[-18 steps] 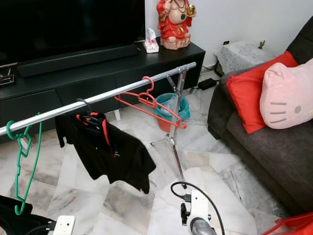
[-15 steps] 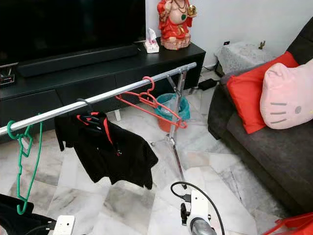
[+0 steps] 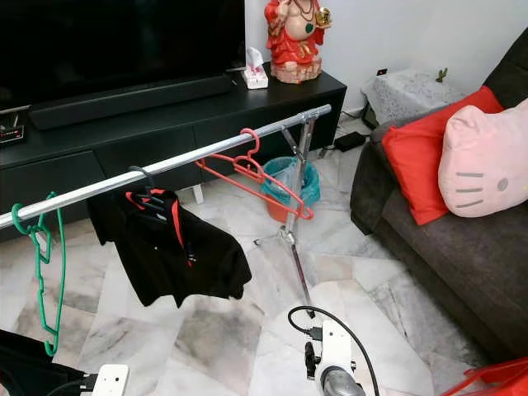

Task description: Hang hanger

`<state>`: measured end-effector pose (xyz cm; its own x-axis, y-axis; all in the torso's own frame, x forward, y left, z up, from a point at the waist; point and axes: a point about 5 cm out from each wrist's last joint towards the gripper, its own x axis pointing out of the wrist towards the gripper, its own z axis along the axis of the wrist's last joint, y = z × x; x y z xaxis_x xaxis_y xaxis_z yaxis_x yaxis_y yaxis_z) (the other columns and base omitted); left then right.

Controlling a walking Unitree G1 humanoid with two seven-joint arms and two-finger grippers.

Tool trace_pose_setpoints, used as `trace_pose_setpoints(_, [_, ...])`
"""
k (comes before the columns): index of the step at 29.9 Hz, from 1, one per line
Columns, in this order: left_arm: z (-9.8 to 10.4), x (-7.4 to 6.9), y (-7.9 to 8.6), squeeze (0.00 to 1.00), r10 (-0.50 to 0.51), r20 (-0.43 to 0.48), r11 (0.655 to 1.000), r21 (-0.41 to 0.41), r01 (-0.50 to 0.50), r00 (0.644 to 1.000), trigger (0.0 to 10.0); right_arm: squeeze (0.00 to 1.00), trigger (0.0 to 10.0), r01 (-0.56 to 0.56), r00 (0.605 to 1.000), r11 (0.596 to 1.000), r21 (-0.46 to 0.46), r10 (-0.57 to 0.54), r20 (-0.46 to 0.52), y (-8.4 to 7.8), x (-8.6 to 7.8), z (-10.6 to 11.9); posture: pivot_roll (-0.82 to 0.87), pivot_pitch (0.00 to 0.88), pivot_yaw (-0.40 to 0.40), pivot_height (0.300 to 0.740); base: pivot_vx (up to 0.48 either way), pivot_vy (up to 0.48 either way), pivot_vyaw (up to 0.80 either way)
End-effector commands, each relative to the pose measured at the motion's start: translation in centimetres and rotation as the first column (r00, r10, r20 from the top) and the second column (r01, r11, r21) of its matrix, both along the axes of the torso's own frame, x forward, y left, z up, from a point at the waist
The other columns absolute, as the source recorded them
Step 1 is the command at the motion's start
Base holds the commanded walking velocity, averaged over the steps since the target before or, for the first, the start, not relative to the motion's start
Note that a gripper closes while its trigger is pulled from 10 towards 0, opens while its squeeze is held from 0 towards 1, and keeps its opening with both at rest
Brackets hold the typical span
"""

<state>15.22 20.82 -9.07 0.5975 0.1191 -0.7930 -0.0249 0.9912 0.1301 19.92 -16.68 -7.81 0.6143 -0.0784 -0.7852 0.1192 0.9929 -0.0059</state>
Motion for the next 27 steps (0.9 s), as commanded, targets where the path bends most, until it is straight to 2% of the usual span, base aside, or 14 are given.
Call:
trace_pose_setpoints(1, [-0.21,-0.43,-0.19,0.0,-0.028,-0.015,1.0,-0.002,0.028,1.0,10.0,0.0,10.0,0.006,1.0,1.0,0.002,-0.006,-0.008,-0.04,0.04,0.0,-0.01,0.032,-0.017,0.74,-0.345,0.0,0.0])
trace_pose_setpoints(4, [-0.27,-0.6,-0.13,0.0,-0.003,-0.018,1.0,-0.006,0.003,1.0,10.0,0.0,10.0,0.005,1.0,1.0,0.002,-0.005,-0.008,-0.03,0.07,0.01,-0.01,0.04,-0.017,0.74,-0.345,0.0,0.0])
trace_pose_setpoints(27, [-0.59,-1.12,-0.77,0.0,-0.023,-0.037,1.0,-0.014,0.022,0.999,10.0,0.0,10.0,-0.01,1.0,1.0,-0.001,0.01,-0.01,-0.01,0.14,0.04,-0.01,0.06,-0.017,0.74,-0.345,0.0,0.0])
